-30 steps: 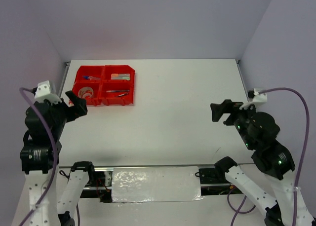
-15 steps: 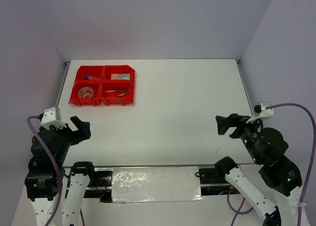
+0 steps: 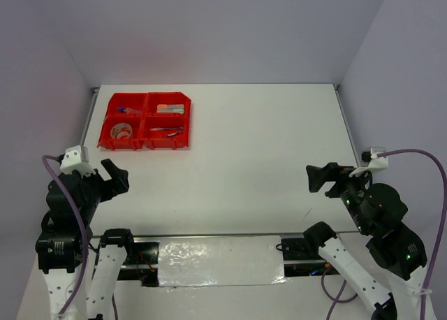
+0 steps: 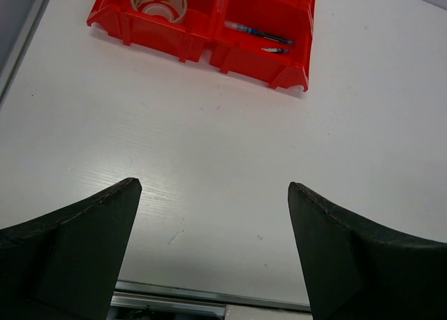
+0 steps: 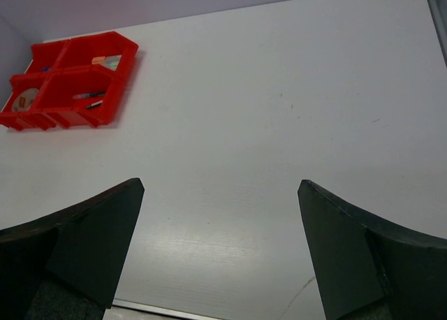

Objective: Sort the stationery into containers
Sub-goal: Reset both arms

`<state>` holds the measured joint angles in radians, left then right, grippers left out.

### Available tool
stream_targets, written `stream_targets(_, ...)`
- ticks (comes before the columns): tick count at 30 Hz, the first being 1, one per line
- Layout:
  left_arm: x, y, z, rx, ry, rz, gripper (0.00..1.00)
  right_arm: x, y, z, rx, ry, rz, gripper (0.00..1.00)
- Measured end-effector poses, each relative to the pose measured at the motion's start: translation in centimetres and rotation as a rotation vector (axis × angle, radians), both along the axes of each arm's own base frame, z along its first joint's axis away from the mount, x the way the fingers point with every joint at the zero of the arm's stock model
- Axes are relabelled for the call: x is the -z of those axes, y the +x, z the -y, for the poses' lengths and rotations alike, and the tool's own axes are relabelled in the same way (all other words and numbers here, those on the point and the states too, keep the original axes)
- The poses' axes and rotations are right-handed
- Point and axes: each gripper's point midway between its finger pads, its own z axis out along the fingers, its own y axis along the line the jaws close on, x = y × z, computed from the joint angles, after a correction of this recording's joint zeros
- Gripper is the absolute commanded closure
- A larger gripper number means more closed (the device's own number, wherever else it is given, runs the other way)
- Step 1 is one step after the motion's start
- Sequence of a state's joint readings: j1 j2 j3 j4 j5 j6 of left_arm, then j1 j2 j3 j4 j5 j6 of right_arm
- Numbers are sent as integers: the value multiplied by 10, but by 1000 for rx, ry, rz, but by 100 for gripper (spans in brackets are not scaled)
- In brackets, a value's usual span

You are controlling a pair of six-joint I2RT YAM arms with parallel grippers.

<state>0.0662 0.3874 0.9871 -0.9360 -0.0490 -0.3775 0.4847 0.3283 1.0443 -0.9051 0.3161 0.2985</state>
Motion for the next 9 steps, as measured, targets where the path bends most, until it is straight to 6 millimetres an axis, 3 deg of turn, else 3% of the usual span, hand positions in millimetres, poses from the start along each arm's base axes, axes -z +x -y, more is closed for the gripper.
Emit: stream_targets(9,5,1,-1,-5,1,-15,1,0,1,-1,2,6,1,0)
